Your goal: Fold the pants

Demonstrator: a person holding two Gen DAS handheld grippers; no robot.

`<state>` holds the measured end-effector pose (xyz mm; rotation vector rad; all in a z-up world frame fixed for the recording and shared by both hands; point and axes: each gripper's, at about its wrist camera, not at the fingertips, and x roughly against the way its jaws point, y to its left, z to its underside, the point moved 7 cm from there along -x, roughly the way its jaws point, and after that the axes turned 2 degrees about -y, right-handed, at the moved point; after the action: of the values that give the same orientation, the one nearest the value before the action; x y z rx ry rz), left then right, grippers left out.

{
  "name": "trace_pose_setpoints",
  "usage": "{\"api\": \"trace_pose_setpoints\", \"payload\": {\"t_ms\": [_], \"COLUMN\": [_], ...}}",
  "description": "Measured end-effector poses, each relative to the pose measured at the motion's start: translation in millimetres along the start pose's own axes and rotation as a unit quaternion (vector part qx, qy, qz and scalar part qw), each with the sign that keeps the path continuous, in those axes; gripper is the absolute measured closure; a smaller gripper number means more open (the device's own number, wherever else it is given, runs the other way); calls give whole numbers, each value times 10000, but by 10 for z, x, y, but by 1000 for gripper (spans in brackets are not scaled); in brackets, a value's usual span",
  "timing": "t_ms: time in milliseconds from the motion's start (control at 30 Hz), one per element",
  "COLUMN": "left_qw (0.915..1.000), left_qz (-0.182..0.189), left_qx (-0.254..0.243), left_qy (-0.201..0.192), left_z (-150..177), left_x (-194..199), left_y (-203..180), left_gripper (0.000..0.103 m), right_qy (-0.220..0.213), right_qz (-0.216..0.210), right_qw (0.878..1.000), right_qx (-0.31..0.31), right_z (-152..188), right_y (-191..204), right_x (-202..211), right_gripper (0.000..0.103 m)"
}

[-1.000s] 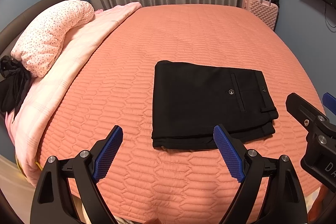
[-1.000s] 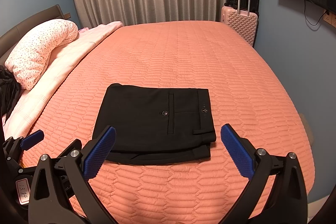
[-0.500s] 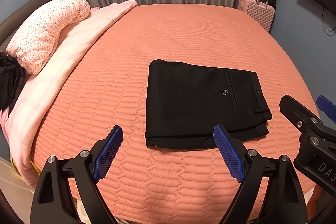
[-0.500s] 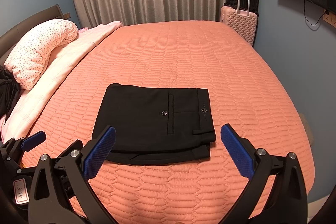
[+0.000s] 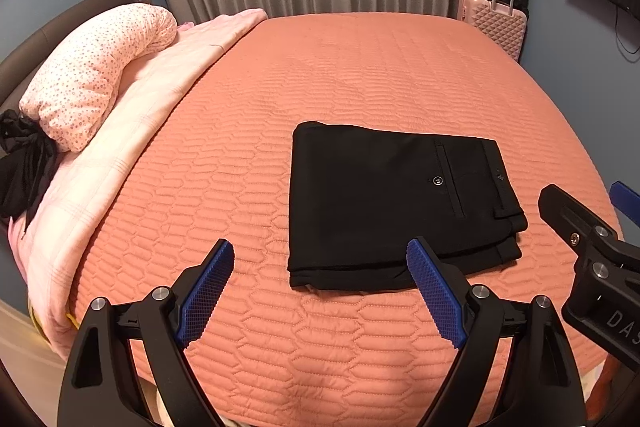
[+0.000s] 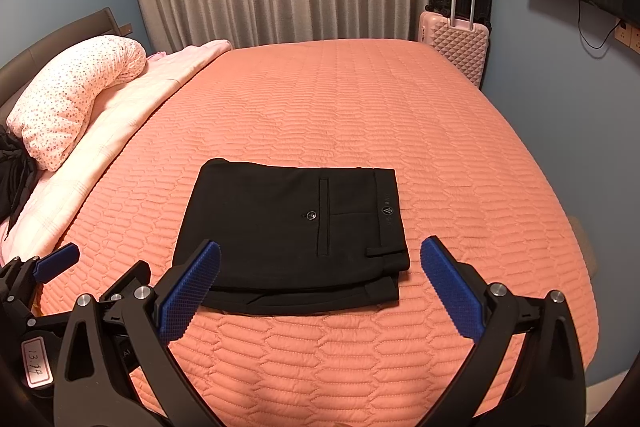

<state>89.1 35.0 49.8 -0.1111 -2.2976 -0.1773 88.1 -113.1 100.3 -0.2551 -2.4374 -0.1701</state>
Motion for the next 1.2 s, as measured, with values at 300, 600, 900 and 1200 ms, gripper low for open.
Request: {"api": "trace_pose_setpoints", "payload": {"t_ms": [300,600,900,1200], "left_qw": [10000,10000,10000,10000], "left_qz": [-44,27,-22,-18], "left_qx": [-64,4,-42,-79], "left_qy": [-33,24,23,19], "left_z": [-8,-8,-18,-29], "left_x": [9,-11,-12,-13], "left_y": [-1,25,26,12], "left_gripper": [17,17,17,17], "right_qy": [-24,-25,-18,-16], "right_qz": [39,56,75,85], "right_qw": [10000,10000,10000,9999], "right_qx": [-41,-44,-61,-70], "right_z": [2,-5,-10,-14], "right_y": [-35,-53,-63,-69], "right_x": [19,24,31,33], "right_gripper": [5,5,5,5]}}
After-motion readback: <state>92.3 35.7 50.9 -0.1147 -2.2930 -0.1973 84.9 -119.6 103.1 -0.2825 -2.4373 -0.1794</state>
